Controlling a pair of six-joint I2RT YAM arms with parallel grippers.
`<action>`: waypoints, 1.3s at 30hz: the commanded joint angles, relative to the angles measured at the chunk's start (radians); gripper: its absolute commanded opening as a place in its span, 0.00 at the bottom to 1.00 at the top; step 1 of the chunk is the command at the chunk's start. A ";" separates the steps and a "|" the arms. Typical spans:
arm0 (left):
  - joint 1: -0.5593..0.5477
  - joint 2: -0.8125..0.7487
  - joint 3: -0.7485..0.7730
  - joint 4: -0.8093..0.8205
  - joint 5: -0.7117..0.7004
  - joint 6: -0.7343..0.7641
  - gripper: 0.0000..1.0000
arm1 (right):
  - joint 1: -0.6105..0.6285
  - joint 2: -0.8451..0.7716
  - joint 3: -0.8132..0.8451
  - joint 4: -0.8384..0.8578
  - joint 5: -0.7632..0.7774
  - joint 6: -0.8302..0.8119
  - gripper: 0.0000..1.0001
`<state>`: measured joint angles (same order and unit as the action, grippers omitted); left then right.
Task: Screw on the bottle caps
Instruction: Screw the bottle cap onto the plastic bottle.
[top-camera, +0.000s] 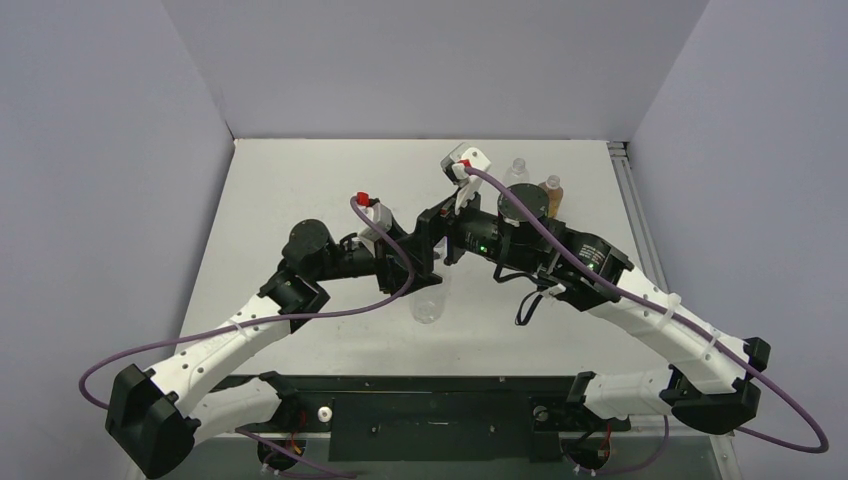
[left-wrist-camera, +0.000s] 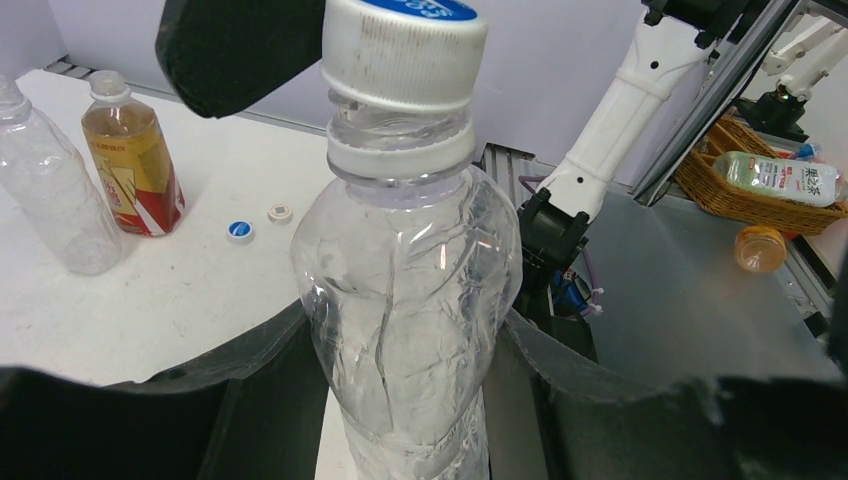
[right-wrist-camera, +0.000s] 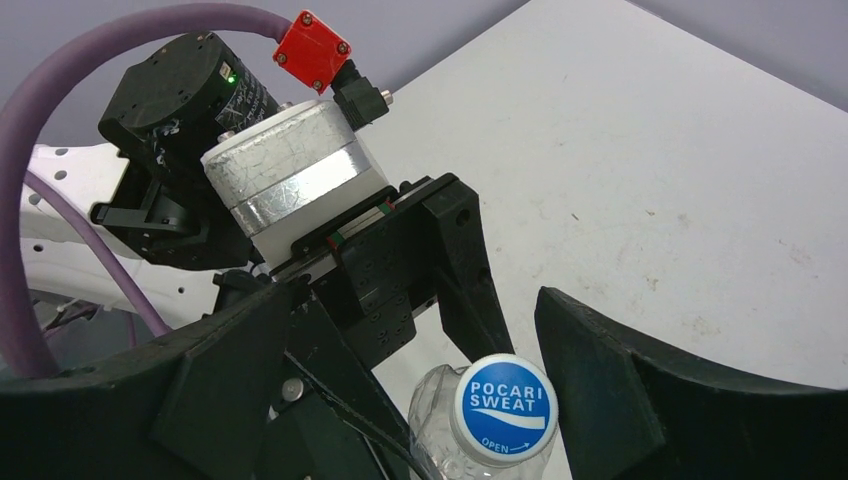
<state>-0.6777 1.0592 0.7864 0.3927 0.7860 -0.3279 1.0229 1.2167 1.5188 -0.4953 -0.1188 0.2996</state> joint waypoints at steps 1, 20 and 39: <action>0.006 -0.032 0.045 0.036 0.007 0.009 0.00 | 0.018 0.020 0.037 -0.015 -0.009 0.006 0.86; 0.007 -0.049 0.024 0.016 -0.009 0.026 0.00 | 0.001 -0.003 0.059 -0.050 0.091 0.035 0.86; 0.007 -0.036 0.028 -0.046 -0.028 0.057 0.00 | -0.025 -0.106 0.063 -0.202 0.269 0.068 0.71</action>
<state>-0.6773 1.0344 0.7864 0.3431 0.7650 -0.2901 0.9939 1.1088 1.5517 -0.6533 0.0948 0.3546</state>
